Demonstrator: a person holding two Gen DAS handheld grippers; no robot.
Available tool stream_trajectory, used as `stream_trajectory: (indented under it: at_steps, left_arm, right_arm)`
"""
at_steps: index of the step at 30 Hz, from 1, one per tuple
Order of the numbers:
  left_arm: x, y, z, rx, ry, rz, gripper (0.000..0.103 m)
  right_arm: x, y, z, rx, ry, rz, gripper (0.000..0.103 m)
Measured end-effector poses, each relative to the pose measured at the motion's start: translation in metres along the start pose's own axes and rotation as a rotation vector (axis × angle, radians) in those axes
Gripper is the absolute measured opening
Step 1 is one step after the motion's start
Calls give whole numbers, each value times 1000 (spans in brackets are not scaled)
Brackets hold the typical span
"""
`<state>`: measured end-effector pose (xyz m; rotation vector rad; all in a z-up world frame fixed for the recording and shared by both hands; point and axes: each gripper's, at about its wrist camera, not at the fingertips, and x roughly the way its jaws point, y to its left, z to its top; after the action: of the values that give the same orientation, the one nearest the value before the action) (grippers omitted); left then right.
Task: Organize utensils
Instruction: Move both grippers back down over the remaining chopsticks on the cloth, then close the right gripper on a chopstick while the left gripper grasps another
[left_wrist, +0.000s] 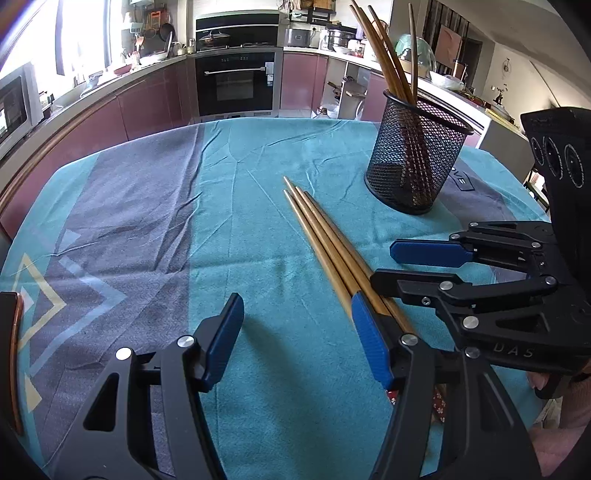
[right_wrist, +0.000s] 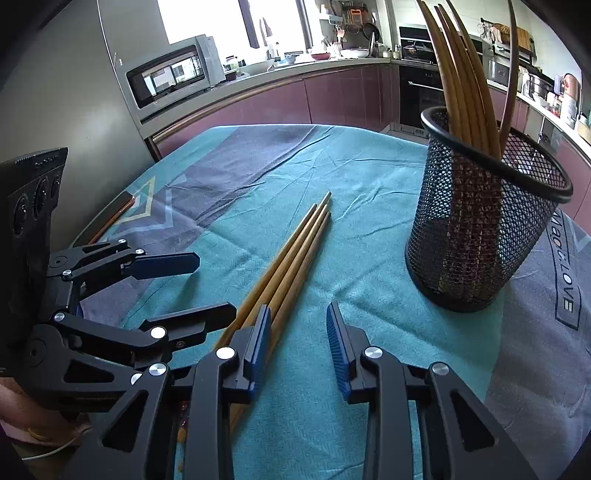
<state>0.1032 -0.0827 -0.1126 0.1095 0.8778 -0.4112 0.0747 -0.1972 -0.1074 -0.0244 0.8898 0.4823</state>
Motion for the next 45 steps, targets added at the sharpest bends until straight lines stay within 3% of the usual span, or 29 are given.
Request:
stream_trajectory:
  at_steps: [18,25,33,45]
  left_arm:
    - [16,-5,11,15,27,-44,58]
    - [17,1,10,1,36,-66,39]
    - [25,1,18,0,50,-43,32]
    - [36,0,28,-37,41,-4,13]
  right_arm:
    - [0,-3,3,-12,19,-37,26]
    - [-1,-6,2,-8,18,-33,26]
    - [4,-1,5,-19,21,-49,25]
    - [16,-6,17,9,3,-71,17]
